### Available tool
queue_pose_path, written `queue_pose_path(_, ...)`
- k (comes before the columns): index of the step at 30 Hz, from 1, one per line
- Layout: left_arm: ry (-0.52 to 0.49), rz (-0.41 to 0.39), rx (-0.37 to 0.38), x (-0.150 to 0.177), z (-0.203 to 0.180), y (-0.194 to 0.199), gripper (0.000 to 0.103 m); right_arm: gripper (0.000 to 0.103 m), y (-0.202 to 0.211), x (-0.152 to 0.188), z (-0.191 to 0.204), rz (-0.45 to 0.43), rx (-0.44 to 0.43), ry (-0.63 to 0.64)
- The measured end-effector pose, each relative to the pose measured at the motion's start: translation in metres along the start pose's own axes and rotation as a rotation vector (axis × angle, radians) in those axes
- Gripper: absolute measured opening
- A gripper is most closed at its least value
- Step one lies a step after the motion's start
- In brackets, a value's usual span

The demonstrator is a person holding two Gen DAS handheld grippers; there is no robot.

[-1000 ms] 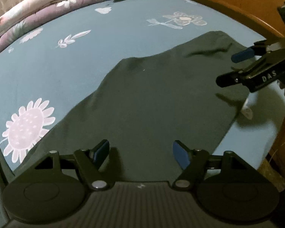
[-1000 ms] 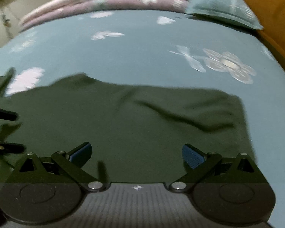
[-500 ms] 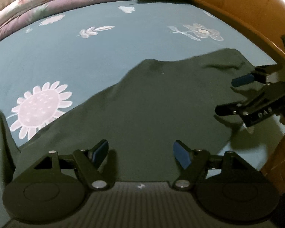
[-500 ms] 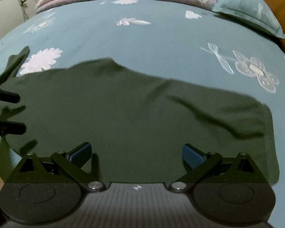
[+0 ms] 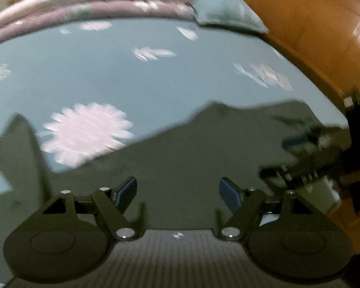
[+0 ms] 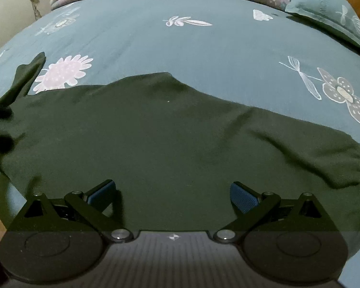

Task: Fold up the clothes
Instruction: 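Move the left gripper to the trouser cuff and close on it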

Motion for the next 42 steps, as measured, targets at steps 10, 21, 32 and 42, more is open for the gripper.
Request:
queue_pose_path(10,0.453,-0.002,-0.028,0.027,0.153,0.025,0.076,0.103,0.001,0.012,0.022,0.022,0.093,-0.105)
queue_pose_path(21,0.881,-0.029,0.178,0.069,0.216,-0.018,0.075,0.103,-0.008,0.012,0.029,0.025,0.153,-0.164)
queue_pose_path(32,0.937,-0.146,0.201,0.058,0.240,-0.044,0.075,0.103,-0.012,0.008,0.027,0.040,0.152,-0.157)
queue_pose_path(42,0.972,-0.262,0.221,0.054,0.255,-0.058,0.060,0.103,-0.010,0.009,0.026,0.031,0.146,-0.155)
Point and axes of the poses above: each gripper's, at about its wrist camera, not at the fingertips, and y roughly against the way its jaws point, z to its left, x to its underside, the point moved 3 cm from there along -y, roughly the way its jaws point, and after that the axes turned 10 degrees about -z, right-handed, at the moved point
